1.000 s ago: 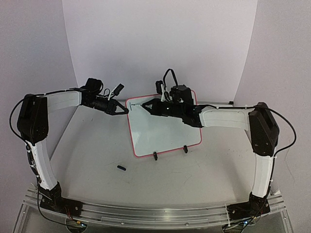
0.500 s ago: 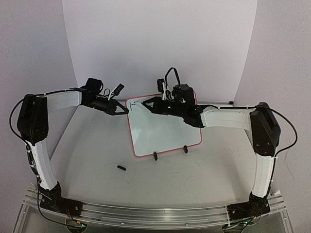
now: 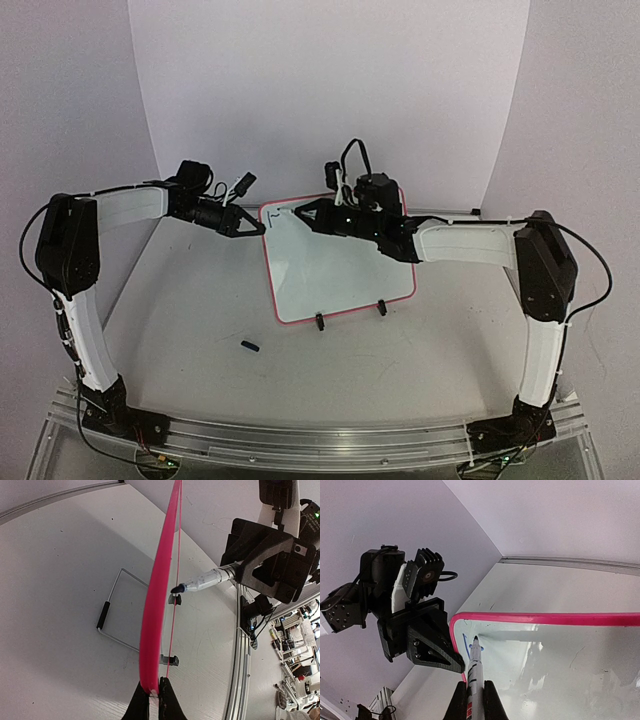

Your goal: Write a sentence on the whiteboard

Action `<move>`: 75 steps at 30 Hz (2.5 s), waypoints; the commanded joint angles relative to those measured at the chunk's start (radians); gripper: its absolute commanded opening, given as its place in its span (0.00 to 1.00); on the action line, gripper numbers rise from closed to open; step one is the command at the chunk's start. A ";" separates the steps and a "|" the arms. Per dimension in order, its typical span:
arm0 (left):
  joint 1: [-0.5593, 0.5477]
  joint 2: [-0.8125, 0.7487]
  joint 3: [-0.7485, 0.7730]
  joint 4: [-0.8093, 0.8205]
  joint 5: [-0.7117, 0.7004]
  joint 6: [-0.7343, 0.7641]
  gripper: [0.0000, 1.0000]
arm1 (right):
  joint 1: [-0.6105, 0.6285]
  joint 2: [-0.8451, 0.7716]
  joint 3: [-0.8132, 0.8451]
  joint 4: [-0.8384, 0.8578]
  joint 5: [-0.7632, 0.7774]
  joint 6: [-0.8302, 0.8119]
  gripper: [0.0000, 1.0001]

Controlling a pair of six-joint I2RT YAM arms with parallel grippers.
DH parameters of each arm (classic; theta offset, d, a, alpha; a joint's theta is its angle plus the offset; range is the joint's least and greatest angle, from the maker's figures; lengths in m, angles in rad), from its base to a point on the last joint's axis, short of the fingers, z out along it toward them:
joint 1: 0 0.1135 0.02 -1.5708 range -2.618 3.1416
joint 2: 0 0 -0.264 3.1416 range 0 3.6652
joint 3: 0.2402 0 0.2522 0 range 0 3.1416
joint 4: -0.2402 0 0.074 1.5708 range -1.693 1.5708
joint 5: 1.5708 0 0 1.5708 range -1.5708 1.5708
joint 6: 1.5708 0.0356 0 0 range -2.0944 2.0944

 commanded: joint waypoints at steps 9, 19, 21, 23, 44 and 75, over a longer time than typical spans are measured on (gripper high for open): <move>-0.044 -0.017 0.023 -0.050 -0.034 0.056 0.00 | -0.005 -0.013 0.014 -0.023 0.039 -0.019 0.00; -0.046 -0.017 0.025 -0.053 -0.037 0.058 0.00 | -0.003 -0.055 -0.075 -0.025 0.021 -0.006 0.00; -0.046 -0.017 0.025 -0.053 -0.037 0.057 0.00 | -0.003 -0.064 -0.091 -0.024 0.016 -0.004 0.00; -0.046 -0.019 0.025 -0.055 -0.037 0.059 0.00 | -0.003 -0.074 -0.102 -0.020 0.009 -0.004 0.00; -0.051 -0.018 0.024 -0.056 -0.043 0.062 0.00 | -0.005 -0.111 -0.095 0.033 0.013 0.024 0.00; -0.055 -0.013 0.028 -0.065 -0.049 0.070 0.00 | -0.011 -0.036 -0.031 -0.034 0.034 0.001 0.00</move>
